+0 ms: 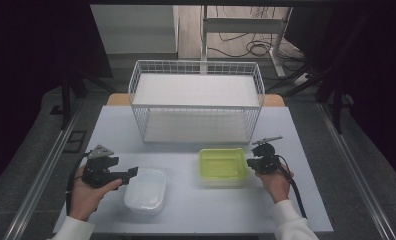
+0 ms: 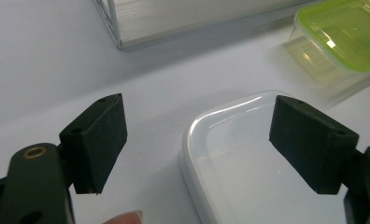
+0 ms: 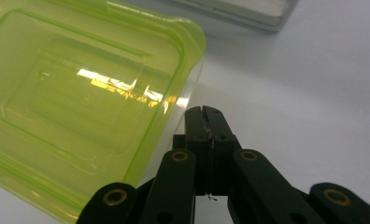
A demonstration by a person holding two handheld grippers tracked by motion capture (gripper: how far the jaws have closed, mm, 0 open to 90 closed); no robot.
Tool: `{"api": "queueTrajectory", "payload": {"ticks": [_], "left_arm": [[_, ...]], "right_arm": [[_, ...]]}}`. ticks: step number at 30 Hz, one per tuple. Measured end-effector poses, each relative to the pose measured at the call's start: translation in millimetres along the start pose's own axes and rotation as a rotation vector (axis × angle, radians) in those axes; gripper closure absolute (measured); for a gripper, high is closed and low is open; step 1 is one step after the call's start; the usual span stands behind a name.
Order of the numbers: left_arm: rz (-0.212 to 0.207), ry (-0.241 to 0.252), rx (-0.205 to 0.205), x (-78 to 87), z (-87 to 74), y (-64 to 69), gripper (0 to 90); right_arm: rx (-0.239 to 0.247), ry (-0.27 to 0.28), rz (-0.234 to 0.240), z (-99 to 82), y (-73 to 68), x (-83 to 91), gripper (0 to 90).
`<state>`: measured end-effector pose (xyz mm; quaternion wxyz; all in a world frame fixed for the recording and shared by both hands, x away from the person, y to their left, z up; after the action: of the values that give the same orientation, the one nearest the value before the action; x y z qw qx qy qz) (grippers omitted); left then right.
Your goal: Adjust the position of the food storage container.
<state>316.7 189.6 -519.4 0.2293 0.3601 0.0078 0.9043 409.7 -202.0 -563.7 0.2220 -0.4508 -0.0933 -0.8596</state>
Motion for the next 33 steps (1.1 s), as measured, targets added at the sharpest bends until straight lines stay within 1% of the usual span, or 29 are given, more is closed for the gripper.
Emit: {"api": "queueTrajectory", "payload": {"ticks": [6, 9, 16, 20, 23, 26, 28, 31, 33], "left_arm": [[-0.005, 0.003, 0.001, -0.1, 0.7, 1.2, 19.0], [-0.007, 0.003, -0.001, -0.2, 0.8, 1.9, 19.0], [-0.007, -0.004, -0.007, -2.3, 0.0, 2.3, 19.0], [-0.009, -0.005, -0.002, -3.6, -0.5, 2.3, 19.0], [-0.009, -0.001, 0.006, -2.7, -0.3, 1.5, 19.0], [-0.017, 0.009, 0.018, -0.9, 1.6, 2.1, 18.8], [-0.021, 0.013, 0.021, 0.7, 2.9, 2.7, 18.7], [-0.025, 0.025, 0.027, 2.8, 5.6, 3.7, 18.5], [-0.027, 0.031, 0.031, 3.4, 7.0, 4.2, 18.2]], "right_arm": [[0.019, -0.004, 0.011, 4.4, -15.7, -8.0, 89.2], [0.038, -0.002, 0.015, 8.1, -24.5, -11.4, 89.2], [0.062, 0.009, 0.027, 16.1, -37.9, -19.2, 89.2], [0.090, 0.013, 0.031, 17.9, -44.7, -21.1, 89.2], [0.093, 0.035, 0.023, 19.1, -42.4, -15.2, 89.1], [0.071, 0.059, 0.021, 20.0, -36.9, -6.2, 89.1], [0.068, 0.070, 0.024, 18.2, -34.6, -1.0, 89.1], [0.056, 0.087, 0.043, 15.6, -33.9, 7.7, 89.1], [0.049, 0.100, 0.065, 14.8, -34.3, 13.4, 88.9]]}}
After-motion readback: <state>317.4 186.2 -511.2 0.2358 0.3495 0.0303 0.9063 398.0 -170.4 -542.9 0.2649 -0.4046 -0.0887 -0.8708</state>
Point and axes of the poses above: each handheld gripper's, and its own axes: x roughly backward along the jaws, z roughly out of its top, y roughly to its right, the point moved 10 cm from there along -x, roughly forward along the jaws, and after that the axes turned 2 degrees about y, right-handed, at the moved point
